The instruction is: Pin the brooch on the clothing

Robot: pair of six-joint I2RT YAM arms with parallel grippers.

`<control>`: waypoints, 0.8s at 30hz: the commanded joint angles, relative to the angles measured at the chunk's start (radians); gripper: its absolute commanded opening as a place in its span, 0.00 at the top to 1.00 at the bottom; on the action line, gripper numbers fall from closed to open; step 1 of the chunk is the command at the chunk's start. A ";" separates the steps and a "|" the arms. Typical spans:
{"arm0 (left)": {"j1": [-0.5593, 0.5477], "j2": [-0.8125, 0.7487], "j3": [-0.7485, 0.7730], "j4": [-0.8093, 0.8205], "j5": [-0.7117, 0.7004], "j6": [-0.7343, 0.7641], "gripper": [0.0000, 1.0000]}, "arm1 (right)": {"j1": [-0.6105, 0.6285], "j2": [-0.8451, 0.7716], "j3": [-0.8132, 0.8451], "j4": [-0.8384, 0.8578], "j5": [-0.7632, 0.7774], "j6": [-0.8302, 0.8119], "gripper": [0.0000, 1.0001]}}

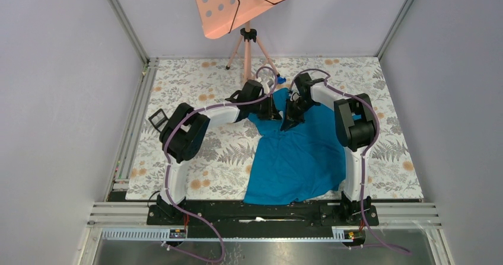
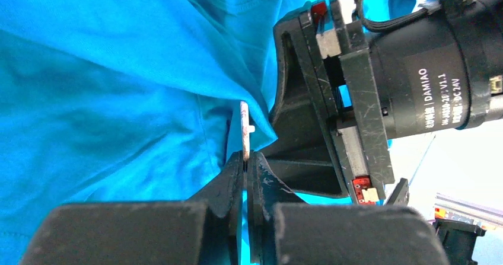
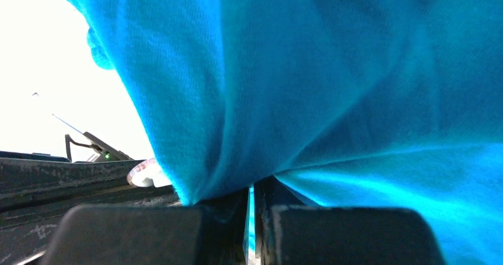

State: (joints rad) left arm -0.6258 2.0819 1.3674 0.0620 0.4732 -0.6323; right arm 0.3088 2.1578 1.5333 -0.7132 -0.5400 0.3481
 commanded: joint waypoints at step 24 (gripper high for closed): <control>0.034 -0.079 0.085 -0.121 0.085 -0.052 1.00 | -0.028 -0.532 -0.243 0.268 0.169 -0.003 0.45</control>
State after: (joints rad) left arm -0.5976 2.0502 1.4429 -0.0750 0.5167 -0.6998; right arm 0.2749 1.7309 1.3621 -0.5850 -0.4263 0.3374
